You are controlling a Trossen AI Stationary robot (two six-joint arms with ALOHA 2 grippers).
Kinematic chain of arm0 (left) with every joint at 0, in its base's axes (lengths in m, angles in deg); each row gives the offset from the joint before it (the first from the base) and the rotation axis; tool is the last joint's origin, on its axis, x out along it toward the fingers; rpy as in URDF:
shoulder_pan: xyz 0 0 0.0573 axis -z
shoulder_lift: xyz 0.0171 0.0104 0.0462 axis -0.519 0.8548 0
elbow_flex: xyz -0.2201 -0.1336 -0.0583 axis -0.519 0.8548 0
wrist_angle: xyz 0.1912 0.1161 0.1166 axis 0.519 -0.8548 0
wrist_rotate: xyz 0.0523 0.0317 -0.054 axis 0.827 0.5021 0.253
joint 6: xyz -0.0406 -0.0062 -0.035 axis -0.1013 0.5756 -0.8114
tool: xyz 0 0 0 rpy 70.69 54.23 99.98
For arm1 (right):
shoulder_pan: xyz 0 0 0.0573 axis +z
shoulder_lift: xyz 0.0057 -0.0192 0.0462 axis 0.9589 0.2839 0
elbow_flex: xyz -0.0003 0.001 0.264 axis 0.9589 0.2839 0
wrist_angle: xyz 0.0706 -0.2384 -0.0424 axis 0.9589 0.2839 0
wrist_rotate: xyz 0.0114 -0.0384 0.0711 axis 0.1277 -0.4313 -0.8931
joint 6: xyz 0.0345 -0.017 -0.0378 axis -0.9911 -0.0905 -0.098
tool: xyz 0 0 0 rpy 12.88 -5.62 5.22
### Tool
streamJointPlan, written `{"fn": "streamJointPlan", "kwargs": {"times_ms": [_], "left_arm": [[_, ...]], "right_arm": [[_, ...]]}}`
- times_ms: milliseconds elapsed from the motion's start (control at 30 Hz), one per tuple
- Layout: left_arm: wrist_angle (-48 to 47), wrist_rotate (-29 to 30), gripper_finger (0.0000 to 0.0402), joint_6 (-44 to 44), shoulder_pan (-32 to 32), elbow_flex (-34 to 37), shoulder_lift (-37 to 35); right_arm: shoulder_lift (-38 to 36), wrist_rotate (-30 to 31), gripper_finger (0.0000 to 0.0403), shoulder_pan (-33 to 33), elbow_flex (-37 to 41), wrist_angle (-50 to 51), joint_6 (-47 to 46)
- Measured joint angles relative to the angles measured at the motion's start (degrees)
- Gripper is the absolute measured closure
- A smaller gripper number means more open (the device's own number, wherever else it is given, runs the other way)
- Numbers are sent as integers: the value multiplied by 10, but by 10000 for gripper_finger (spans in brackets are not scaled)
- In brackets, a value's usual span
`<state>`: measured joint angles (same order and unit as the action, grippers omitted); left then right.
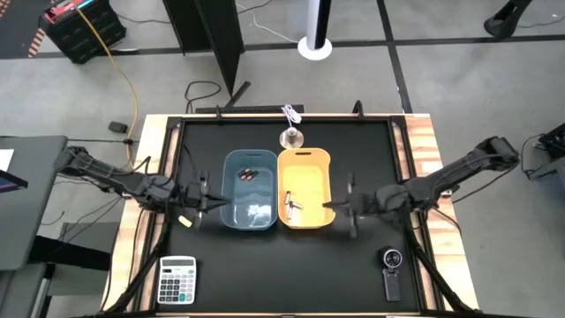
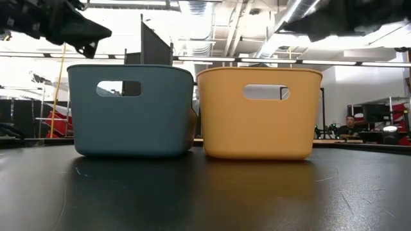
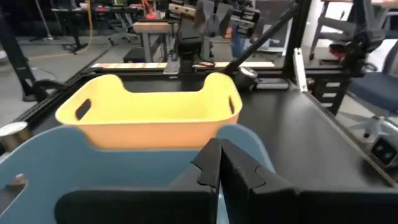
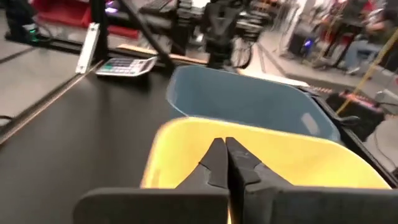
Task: Sort batteries
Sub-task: Return to Home Position
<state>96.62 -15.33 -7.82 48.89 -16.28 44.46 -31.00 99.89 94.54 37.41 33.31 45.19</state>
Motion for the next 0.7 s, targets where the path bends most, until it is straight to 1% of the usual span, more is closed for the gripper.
{"fn": "streamJointPlan", "kwargs": {"times_ms": [67, 167, 300, 433, 500, 700], "left_arm": [[12, -2, 400, 10, -8, 18, -11], [65, -30, 401, 35, -23, 50, -32], [75, -54, 401, 44, -55, 82, -64], [74, -89, 401, 39, -86, 109, -86], [82, -103, 401, 41, -99, 121, -100], [73, -120, 401, 54, -128, 153, -152]], "right_arm": [[-42, -9, 399, -14, 60, -46, 8], [-99, -53, 399, -38, 135, -120, 17], [-166, -96, 400, -73, 204, -139, 15], [-223, -136, 401, -101, 255, -161, 15], [-253, -136, 401, -114, 275, -168, 15], [-324, -141, 402, -142, 284, -92, 5]]}}
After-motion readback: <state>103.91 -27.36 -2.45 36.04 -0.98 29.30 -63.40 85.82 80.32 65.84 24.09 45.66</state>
